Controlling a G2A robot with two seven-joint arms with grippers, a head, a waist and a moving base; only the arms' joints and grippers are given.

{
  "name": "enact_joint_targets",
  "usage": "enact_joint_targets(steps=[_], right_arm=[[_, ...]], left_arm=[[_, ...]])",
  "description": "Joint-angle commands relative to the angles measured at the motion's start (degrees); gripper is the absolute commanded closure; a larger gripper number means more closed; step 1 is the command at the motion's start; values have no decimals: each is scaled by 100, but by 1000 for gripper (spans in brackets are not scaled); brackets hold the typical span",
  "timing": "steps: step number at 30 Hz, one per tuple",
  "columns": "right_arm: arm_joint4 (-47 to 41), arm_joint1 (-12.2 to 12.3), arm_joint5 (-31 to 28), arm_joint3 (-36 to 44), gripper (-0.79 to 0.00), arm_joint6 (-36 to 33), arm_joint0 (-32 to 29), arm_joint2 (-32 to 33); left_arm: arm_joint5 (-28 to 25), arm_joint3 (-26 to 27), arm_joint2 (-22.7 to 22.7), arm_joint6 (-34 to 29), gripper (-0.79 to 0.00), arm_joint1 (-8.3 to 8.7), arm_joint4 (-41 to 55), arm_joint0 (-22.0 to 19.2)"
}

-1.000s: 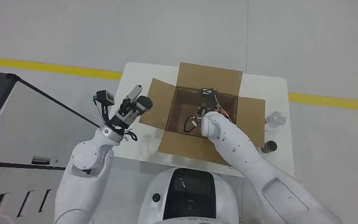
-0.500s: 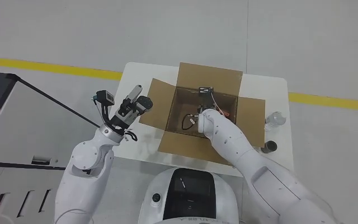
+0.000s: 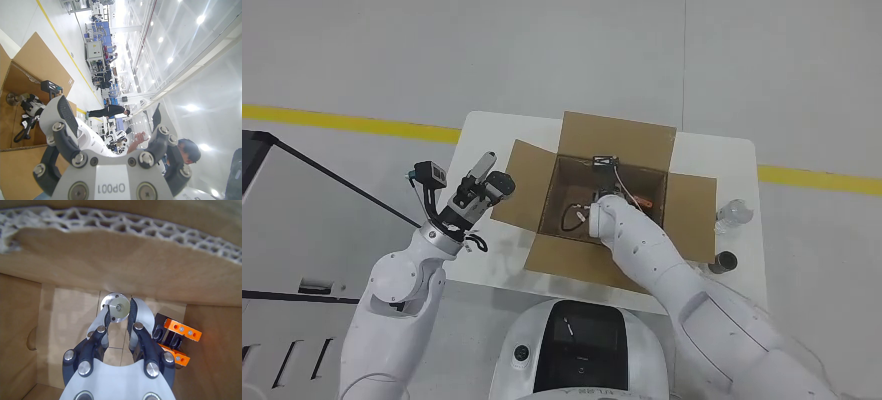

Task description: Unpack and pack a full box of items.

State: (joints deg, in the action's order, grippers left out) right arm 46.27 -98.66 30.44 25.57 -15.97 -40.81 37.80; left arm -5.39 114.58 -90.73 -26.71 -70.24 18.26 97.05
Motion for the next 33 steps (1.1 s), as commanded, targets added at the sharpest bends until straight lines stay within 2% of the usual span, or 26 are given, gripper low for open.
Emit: enact_joint_targets(steps=[1,5,10,17,20,25,29,33], right_arm=[[19,-23,25,-12,0,33,16,14],[103,-56,82,130,0,159,-26,22],[340,-9,287,702,0,442,-278,65],[1054,319,595,2073,0,279,-909,308],[1559,541,703,2976,0,31,-1367,493],[2712,978,445,4923,0,-311,-2458,927],[4055,1280,325,6453,0,-113,-3552,1219],[5132,1469,223,7320,0,206,-4359,1485]], left_arm=[[0,0,0,0,-785,0,0,0],[0,0,0,0,-785,0,0,0],[0,0,0,0,-785,0,0,0],[0,0,0,0,-785,0,0,0],[0,0,0,0,-785,0,0,0],[0,0,0,0,-785,0,0,0],[0,0,0,0,-785,0,0,0],[0,0,0,0,-785,0,0,0]])
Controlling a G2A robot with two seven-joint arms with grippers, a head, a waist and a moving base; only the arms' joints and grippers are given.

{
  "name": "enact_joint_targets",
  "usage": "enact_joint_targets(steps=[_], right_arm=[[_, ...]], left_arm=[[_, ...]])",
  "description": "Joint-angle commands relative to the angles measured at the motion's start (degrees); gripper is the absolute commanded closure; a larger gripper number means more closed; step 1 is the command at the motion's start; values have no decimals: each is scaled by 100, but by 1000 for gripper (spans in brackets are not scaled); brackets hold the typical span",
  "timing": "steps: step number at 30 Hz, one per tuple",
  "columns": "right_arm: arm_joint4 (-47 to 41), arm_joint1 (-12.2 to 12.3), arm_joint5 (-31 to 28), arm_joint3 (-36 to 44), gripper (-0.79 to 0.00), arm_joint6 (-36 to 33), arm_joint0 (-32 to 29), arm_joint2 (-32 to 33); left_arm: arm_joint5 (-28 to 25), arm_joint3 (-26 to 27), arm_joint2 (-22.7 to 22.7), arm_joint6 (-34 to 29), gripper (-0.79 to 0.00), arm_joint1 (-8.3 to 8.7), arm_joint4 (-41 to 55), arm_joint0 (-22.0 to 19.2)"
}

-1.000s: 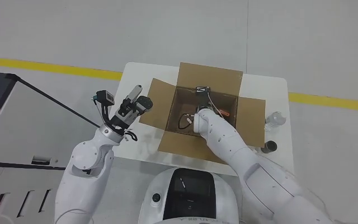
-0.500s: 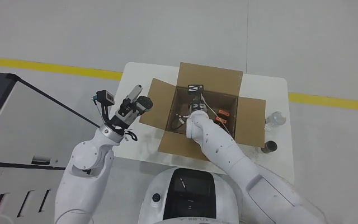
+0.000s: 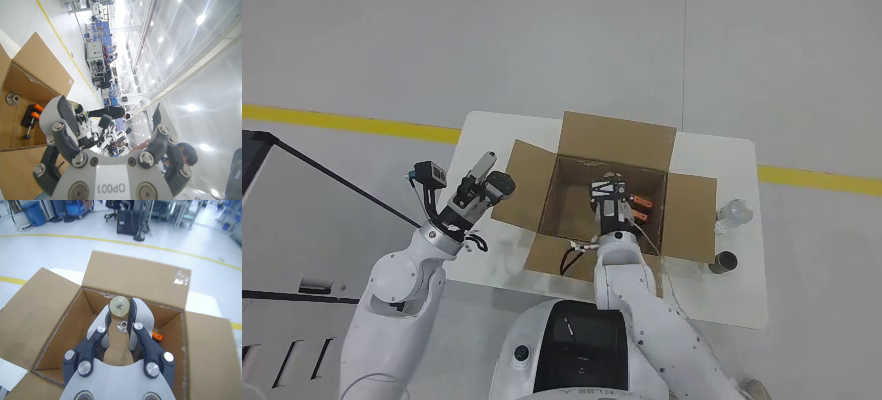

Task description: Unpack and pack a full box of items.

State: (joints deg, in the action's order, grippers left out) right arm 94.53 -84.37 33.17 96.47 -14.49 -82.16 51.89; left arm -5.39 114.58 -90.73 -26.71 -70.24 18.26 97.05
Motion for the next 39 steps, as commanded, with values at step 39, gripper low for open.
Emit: enact_joint_targets(steps=[39], right_arm=[[-1197,718,-3132,2250,0,4372,-4138,4173]], left_arm=[[0,0,0,0,-785,0,0,0]])
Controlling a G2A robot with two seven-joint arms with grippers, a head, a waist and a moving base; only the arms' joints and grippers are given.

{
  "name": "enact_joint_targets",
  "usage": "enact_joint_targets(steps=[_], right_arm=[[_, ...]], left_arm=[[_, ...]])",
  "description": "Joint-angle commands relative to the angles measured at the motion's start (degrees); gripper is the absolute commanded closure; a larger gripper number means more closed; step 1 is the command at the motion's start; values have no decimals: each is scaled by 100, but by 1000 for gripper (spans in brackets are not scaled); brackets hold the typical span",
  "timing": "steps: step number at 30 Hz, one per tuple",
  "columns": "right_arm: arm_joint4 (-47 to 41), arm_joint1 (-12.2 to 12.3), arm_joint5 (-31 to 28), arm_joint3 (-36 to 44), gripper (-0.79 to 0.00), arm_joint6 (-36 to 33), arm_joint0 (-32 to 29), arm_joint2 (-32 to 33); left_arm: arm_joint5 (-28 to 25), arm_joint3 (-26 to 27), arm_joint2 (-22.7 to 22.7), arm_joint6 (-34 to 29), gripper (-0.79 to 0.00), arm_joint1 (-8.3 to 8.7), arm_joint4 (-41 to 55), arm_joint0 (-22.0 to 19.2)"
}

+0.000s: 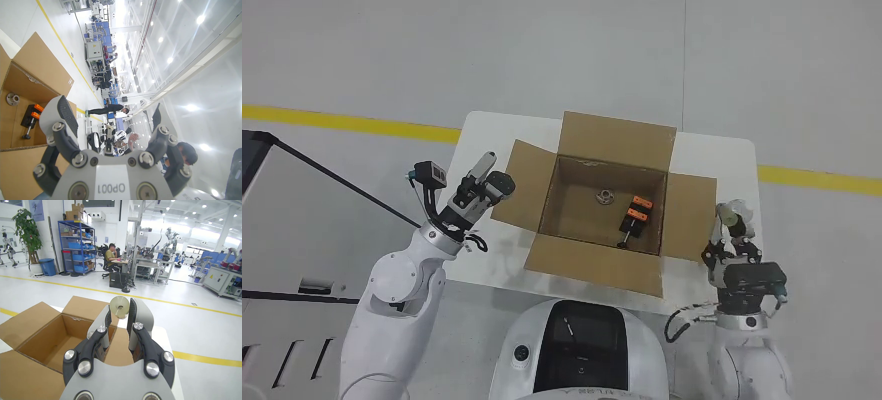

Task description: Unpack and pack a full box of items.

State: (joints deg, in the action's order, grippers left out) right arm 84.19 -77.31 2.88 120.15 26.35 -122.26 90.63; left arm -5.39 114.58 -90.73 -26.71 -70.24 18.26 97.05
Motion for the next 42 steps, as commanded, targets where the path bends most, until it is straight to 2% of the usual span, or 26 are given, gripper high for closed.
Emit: enact_joint_targets(steps=[1,14,16,21,26,29,32,37,39,41,42], right_arm=[[-426,18,-112,-314,0,429,-220,569],[-511,20,-154,-385,0,435,-204,631],[-288,26,-248,-460,0,521,-174,546],[-14,74,-630,-994,0,1366,-506,917],[680,162,-978,-1825,0,2420,-612,1376],[1057,209,-845,-2428,0,2841,-452,1614],[906,207,-526,-2940,0,2668,-131,1730],[906,207,-526,-2940,0,2668,-131,1730],[1297,207,-246,-2851,0,2719,-154,1664],[1223,184,-404,-2859,0,2678,-212,1453],[1433,189,-225,-2903,0,2655,-180,1454]], left_arm=[[0,0,0,0,-785,0,0,0],[0,0,0,0,-785,0,0,0],[0,0,0,0,-785,0,0,0],[0,0,0,0,-785,0,0,0],[0,0,0,0,-785,0,0,0],[0,0,0,0,-785,0,0,0],[0,0,0,0,-785,0,0,0],[0,0,0,0,-785,0,0,0],[0,0,0,0,-785,0,0,0],[0,0,0,0,-785,0,0,0],[0,0,0,0,-785,0,0,0]])
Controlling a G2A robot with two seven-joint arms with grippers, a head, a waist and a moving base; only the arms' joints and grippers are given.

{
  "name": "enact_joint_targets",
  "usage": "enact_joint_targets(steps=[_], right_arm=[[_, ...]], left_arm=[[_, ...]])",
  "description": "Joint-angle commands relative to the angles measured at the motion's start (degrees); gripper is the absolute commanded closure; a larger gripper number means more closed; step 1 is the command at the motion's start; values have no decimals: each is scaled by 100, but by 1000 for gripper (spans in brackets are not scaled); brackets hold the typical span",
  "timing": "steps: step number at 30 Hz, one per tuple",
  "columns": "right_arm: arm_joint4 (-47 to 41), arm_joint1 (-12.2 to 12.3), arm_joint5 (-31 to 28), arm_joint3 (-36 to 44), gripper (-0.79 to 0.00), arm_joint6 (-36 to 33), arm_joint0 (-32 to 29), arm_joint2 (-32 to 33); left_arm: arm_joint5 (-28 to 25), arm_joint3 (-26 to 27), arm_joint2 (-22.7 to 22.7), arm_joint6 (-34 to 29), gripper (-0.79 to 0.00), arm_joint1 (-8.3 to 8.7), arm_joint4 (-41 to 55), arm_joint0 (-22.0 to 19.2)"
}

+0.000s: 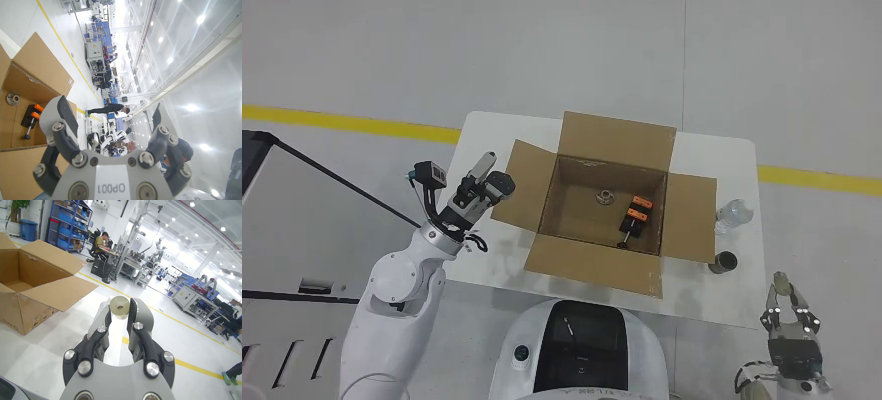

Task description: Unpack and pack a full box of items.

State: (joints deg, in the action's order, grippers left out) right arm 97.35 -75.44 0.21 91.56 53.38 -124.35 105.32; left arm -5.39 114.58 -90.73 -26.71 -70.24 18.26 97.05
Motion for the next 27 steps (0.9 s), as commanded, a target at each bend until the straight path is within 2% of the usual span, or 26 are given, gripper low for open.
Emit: enact_joint_targets(steps=[1,15,21,27], right_arm=[[238,3,121,-177,0,-87,120,-64],[1701,172,870,-2969,0,3,1730,-106],[2261,246,1319,-3677,0,-172,2273,-149],[2708,335,1363,-4100,0,-407,2696,-179]], left_arm=[[0,0,0,0,-785,0,0,0],[0,0,0,0,-785,0,0,0],[0,0,0,0,-785,0,0,0],[0,0,0,0,-785,0,0,0]])
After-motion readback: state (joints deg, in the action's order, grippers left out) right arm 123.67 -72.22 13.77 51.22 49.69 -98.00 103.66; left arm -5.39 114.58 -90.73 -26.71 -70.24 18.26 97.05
